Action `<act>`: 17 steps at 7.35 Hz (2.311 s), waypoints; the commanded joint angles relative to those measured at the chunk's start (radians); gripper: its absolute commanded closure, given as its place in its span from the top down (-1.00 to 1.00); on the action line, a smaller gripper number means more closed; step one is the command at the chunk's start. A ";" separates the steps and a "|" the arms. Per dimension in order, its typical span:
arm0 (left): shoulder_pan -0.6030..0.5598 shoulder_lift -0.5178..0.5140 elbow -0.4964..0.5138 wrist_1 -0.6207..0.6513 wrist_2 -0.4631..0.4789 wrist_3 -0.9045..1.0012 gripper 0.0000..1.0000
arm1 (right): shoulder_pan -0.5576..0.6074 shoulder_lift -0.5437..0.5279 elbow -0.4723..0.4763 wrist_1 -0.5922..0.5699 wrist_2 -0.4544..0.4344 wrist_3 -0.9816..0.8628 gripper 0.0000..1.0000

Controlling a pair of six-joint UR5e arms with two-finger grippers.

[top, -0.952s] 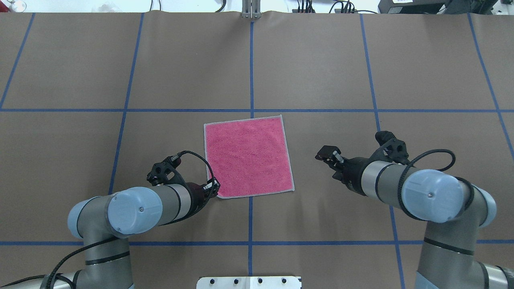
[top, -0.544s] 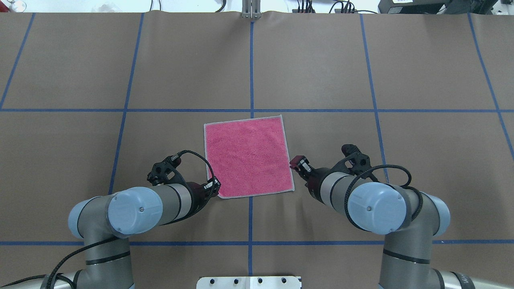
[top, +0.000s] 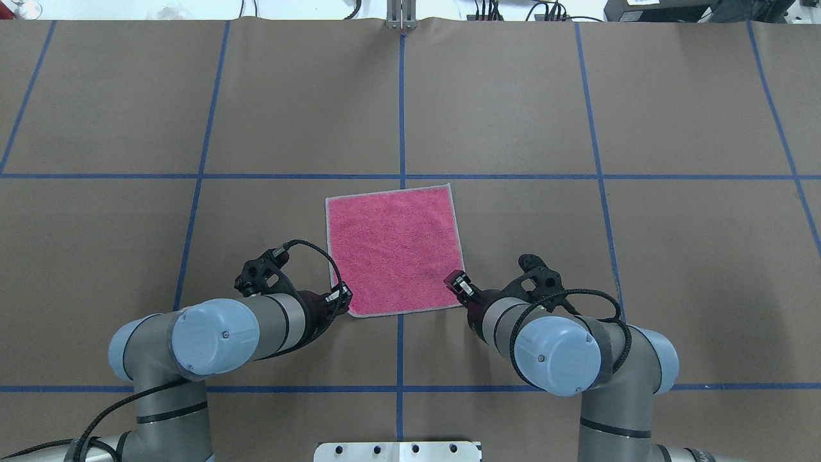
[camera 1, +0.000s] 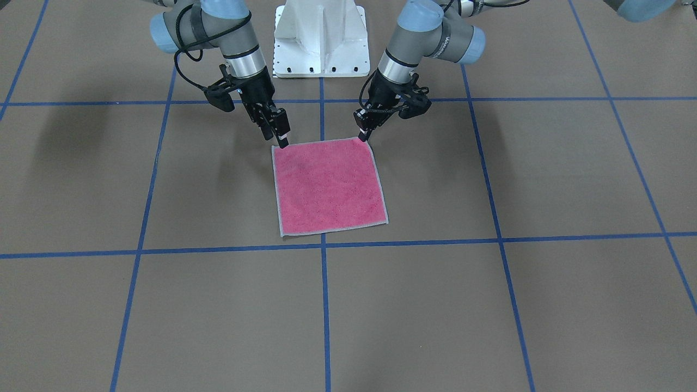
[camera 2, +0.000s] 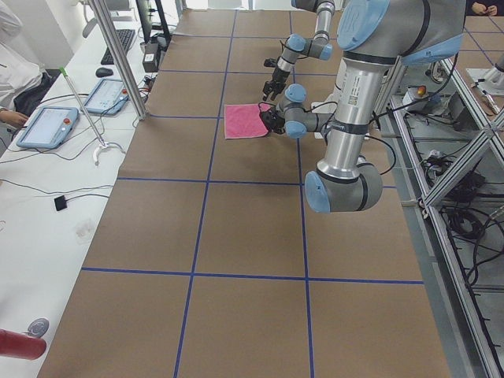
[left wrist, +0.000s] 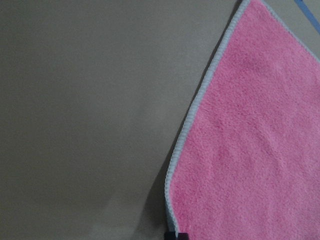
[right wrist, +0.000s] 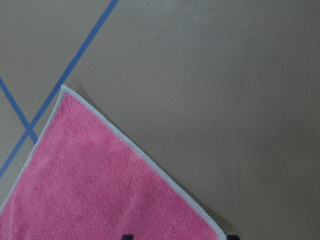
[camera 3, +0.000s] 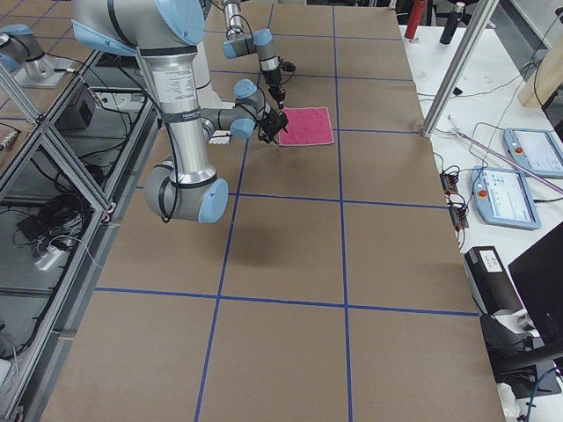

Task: Fold towel twice with both arms
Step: 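Grasp a near corner with the left gripper while the right approaches the other, then close both grippers on the near corners of the towel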

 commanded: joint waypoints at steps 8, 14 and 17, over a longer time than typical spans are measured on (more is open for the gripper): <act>0.002 0.002 0.000 -0.001 0.015 0.002 -1.00 | -0.003 0.012 -0.007 -0.073 -0.023 -0.013 0.07; 0.002 0.006 0.000 -0.001 0.015 0.002 -1.00 | -0.003 0.055 -0.045 -0.134 -0.023 -0.014 0.10; 0.002 0.009 0.000 -0.001 0.017 0.002 -1.00 | -0.003 0.057 -0.042 -0.134 -0.023 -0.017 0.06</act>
